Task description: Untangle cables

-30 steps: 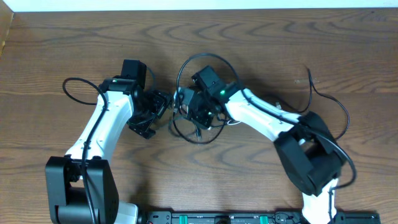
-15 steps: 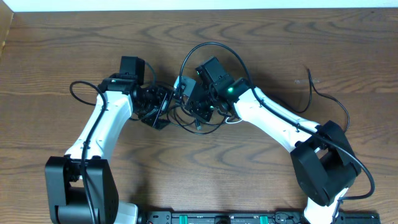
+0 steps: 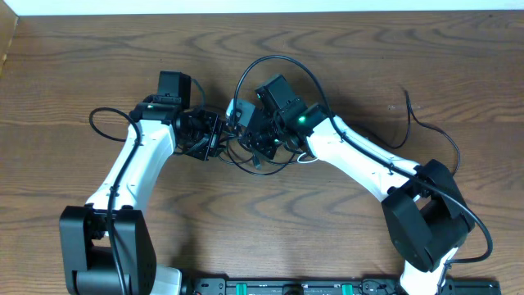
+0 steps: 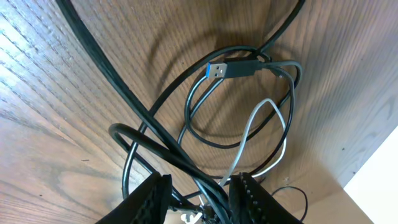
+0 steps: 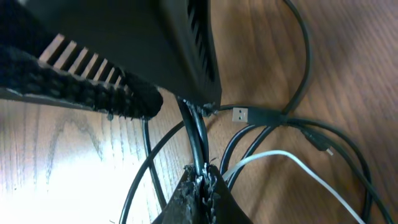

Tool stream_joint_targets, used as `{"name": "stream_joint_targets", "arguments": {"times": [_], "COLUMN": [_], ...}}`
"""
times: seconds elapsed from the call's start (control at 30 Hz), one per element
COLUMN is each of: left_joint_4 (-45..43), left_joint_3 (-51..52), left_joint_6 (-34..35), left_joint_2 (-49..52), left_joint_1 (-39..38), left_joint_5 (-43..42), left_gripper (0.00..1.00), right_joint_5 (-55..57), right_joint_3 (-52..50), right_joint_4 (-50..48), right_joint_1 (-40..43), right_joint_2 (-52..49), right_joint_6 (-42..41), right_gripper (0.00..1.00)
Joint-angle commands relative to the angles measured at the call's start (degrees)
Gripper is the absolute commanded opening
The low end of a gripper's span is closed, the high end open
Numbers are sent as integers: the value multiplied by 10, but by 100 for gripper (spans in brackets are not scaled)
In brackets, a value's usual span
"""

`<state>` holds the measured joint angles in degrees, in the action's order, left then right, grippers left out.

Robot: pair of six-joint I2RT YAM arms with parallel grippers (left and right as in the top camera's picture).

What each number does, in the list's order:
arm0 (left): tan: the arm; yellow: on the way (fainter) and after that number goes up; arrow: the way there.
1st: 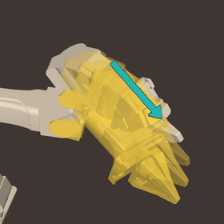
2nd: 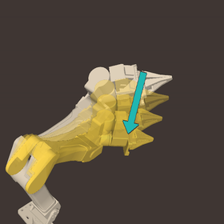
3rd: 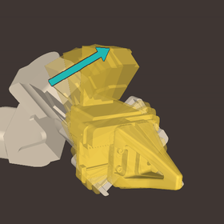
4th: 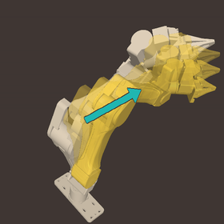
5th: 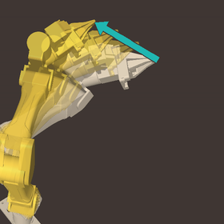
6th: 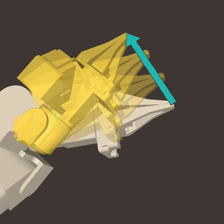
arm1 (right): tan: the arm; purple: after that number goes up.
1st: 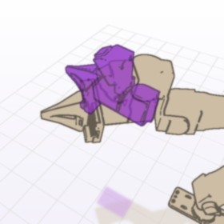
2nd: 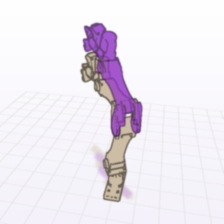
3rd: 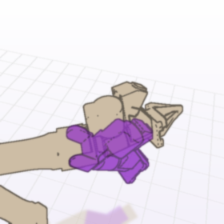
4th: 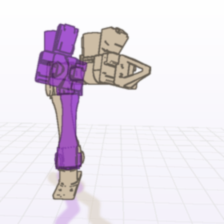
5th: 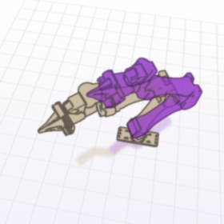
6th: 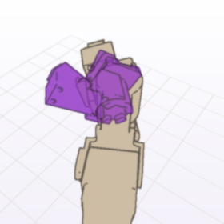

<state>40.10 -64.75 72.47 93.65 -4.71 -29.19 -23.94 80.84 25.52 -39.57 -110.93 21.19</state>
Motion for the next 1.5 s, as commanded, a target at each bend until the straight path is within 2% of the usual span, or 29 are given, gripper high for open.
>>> {"name": "stream_joint_targets", "arguments": {"times": [0.0, 0.17, 0.4, 0.73, 0.77, 0.83, 0.9, 0.93, 1.1, 1.33, 1.47], "left_joint_4": [0, -4, -8, 1, 1, -3, -8, -10, -6, 64, 74], "left_joint_3": [2, 2, 1, 2, 2, 1, 1, 1, 1, 1, 1], "left_joint_6": [9, 10, 10, 9, 9, 9, 7, 7, -10, -13, -15], "left_joint_2": [8, 8, 8, 8, 8, 8, 8, 8, 8, 8, 8], "left_joint_1": [-2, -2, 9, 13, 13, 14, 19, 23, 52, 55, 47], "left_joint_5": [18, 50, 70, 132, 127, 110, 79, 60, 2, -2, -3], "left_gripper": [30, 8, 8, 8, 9, 34, 51, 55, 62, 63, 63], "right_joint_5": [-6, -6, -9, -76, -76, -75, -74, -70, -49, -78, -78], "right_joint_3": [8, 8, 8, 8, 8, 8, 8, 8, 8, 8, 8], "right_joint_4": [-5, -4, -4, -3, -4, -3, -2, -2, 0, -1, -1], "right_joint_1": [-3, -3, -3, -3, -3, -3, -2, -2, -2, -5, -9], "right_joint_2": [5, 5, 5, 5, 5, 5, 5, 5, 5, 5, 5], "right_joint_6": [-1, 3, 13, 29, 29, 30, 34, 33, 34, 103, 128], "right_gripper": [1, 1, 1, 1, 1, 1, 1, 1, 1, 1, 1]}}
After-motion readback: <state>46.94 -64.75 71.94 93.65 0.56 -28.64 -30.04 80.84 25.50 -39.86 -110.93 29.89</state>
